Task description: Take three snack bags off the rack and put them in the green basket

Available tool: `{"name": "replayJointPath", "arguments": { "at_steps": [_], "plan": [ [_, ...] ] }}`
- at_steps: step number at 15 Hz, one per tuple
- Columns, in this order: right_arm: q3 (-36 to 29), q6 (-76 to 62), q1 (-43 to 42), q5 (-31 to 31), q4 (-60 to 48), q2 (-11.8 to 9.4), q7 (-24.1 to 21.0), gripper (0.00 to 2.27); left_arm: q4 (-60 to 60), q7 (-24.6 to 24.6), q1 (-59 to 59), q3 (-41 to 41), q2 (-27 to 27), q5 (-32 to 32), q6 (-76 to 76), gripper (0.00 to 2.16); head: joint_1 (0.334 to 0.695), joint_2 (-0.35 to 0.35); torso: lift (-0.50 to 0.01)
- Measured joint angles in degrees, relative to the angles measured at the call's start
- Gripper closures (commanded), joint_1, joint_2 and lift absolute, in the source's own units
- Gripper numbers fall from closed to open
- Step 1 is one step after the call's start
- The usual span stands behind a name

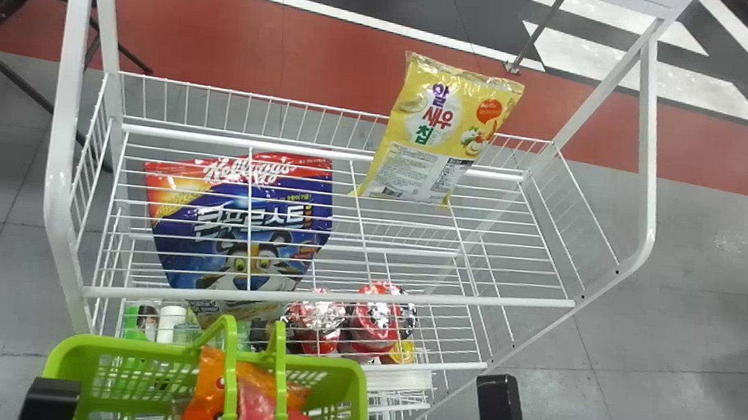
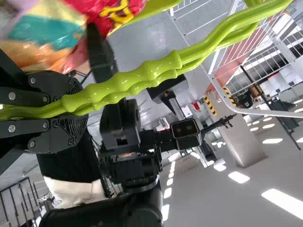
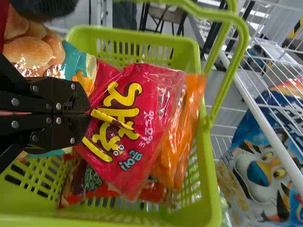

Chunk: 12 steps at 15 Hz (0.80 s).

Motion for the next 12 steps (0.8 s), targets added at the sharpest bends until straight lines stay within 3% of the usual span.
{"name": "replayJointPath", "arguments": {
  "at_steps": [1, 2, 3, 4, 9, 12],
  "plan": [
    [0.7, -3.76, 0.09, 1.57, 0.57, -0.17, -0.78, 1.9, 0.0, -0.03, 0.02, 0.02, 0.0, 0.0, -0.03, 1.16, 0.695, -0.35, -0.022],
    [1.15, -6.85, 0.13, 2.83, 0.91, -0.27, -1.67, 1.4, 0.0, -0.13, 0.03, 0.03, 0.0, 0.0, -0.08, 1.16, 0.695, -0.35, -0.022],
    [1.42, -9.03, 0.17, 3.75, 1.06, -0.33, -2.17, 0.57, 0.0, -0.12, 0.04, 0.03, 0.0, 0.0, -0.11, 1.16, 0.695, -0.35, -0.022],
    [1.72, -11.31, 0.25, 4.87, 1.1, -0.39, -2.53, 0.0, 0.0, -0.11, 0.04, 0.03, 0.0, 0.0, -0.13, 1.16, 0.695, -0.35, -0.022],
    [2.1, -12.61, 0.79, 5.83, -0.68, -0.56, 1.13, 0.05, 0.0, -0.01, 0.01, 0.12, 0.03, 0.0, -0.14, 1.16, 0.695, -0.35, -0.022],
    [0.91, -13.33, 0.96, 4.91, -2.91, -0.35, 1.06, 0.06, 0.0, -0.09, 0.02, 0.12, 0.02, 0.0, -0.07, 1.16, 0.695, -0.35, -0.022]
  ]
}}
